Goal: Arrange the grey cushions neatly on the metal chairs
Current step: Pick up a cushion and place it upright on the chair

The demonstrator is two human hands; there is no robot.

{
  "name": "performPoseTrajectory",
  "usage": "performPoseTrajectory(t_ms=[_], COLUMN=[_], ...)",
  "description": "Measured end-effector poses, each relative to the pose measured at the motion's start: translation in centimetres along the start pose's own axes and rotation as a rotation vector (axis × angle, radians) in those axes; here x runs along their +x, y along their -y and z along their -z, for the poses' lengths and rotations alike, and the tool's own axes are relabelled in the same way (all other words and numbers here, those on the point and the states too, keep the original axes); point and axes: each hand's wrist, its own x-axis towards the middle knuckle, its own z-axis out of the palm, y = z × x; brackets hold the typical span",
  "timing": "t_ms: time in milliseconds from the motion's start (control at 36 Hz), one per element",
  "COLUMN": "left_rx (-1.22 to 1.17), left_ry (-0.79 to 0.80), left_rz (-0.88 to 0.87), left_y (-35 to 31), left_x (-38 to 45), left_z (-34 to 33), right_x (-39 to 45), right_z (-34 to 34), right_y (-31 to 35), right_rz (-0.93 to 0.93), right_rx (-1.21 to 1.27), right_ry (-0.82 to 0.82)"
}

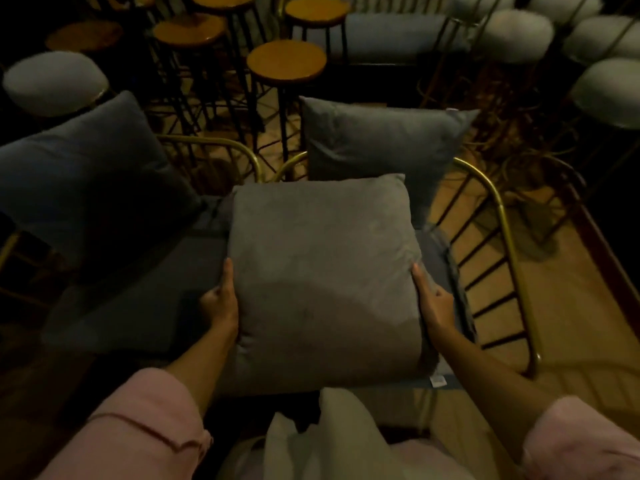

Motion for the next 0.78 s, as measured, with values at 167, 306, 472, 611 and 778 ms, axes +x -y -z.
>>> performPoseTrajectory(t_ms=[167, 306, 472, 611, 778], left_rx=[0.139, 0.211, 0.778, 0.851, 0.793], left_ry=[0.161, 0.373, 0.544, 0.594, 0.622], left_rz=[-0.01, -0.098, -0.175, -0.104, -0.135], left_y=[1.2, 1.4, 3.7, 5.6, 5.7], left_x=[-2.6, -3.9, -4.3, -3.0, -2.3], left_z=[-4.9, -9.6, -14.8, -14.9, -13.4], right_x=[2.5, 4.7, 7.0, 7.3, 6.3], right_z=[6.0, 8.1, 5.6, 4.8, 4.2], right_y=[-1.8, -1.4, -2.4, -4.4, -4.8], right_rz=[-0.039, -0.001, -0.009, -0.098, -0.052], right_rx=[-0.051, -0.199, -0.688, -0.813, -0.807], right_ry=[-0.151, -0.118, 0.165, 0.232, 0.176])
